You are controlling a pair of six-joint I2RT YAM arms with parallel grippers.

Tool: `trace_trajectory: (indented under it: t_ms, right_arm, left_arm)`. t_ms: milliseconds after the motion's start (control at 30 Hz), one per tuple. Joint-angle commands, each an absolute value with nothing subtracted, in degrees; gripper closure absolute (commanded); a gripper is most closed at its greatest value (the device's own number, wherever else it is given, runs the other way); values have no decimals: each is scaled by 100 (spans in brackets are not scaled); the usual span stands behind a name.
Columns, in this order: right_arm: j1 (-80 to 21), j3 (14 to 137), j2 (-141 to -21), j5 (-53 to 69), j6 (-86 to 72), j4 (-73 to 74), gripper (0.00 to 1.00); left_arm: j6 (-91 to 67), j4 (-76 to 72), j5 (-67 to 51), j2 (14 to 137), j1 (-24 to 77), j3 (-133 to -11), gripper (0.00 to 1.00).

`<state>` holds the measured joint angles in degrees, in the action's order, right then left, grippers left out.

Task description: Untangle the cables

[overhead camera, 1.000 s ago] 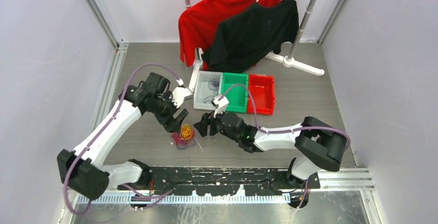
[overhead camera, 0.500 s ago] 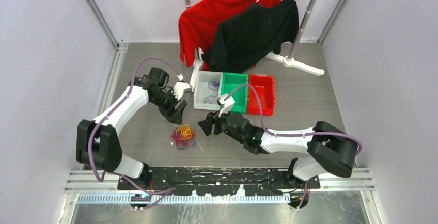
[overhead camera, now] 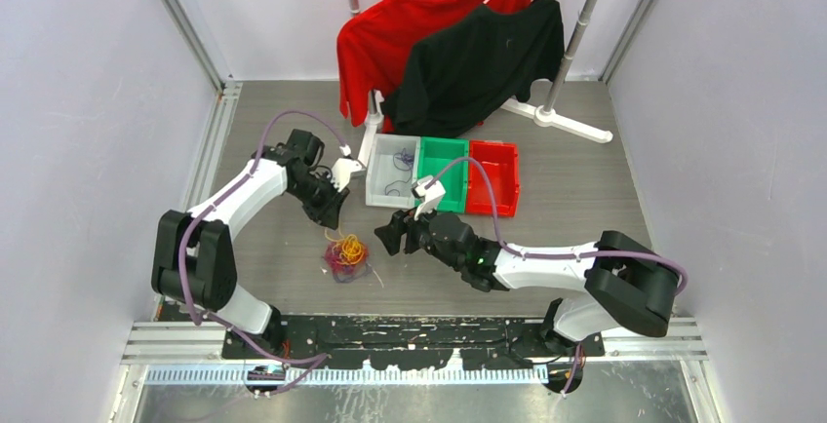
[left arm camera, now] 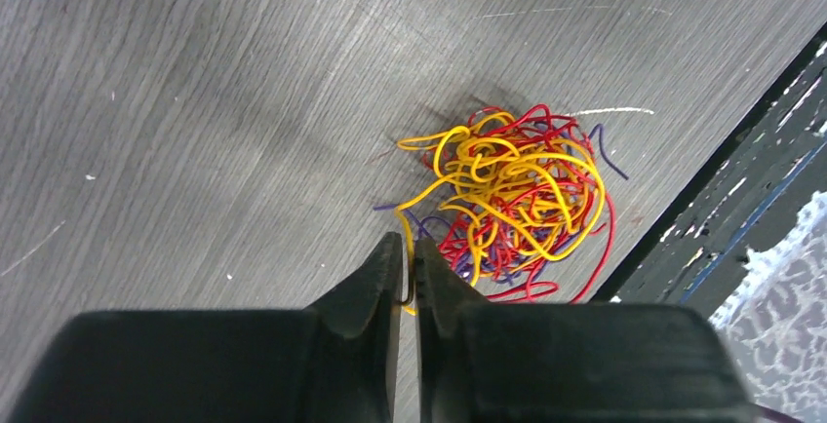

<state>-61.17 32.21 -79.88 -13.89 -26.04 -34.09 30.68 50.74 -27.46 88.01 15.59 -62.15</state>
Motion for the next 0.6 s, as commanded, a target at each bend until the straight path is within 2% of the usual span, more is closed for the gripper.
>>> trace_trajectory:
  t_ms: [0,33,233,567]
  right_arm:
    - [-6122,3285,-7797,-1478,-2607,-3650,32]
    - [-6125,3307,-7837,-1484,-2614,-3701,32]
    - [-6211,3754,-8282,-1545,-2398,-4112,30]
    - [-6322,4644,-8686,-1263,-2166,-4217,27]
  left_arm:
    - [3029,5074,-2732,8707,1527,-6314,96]
    - [2910,5144,-2662,8624,1528,-6399,100]
    - [1967,5834,-2638,7786,1584,-7138,100]
    - [1330,6713,-3740,6756,1602,-7686,100]
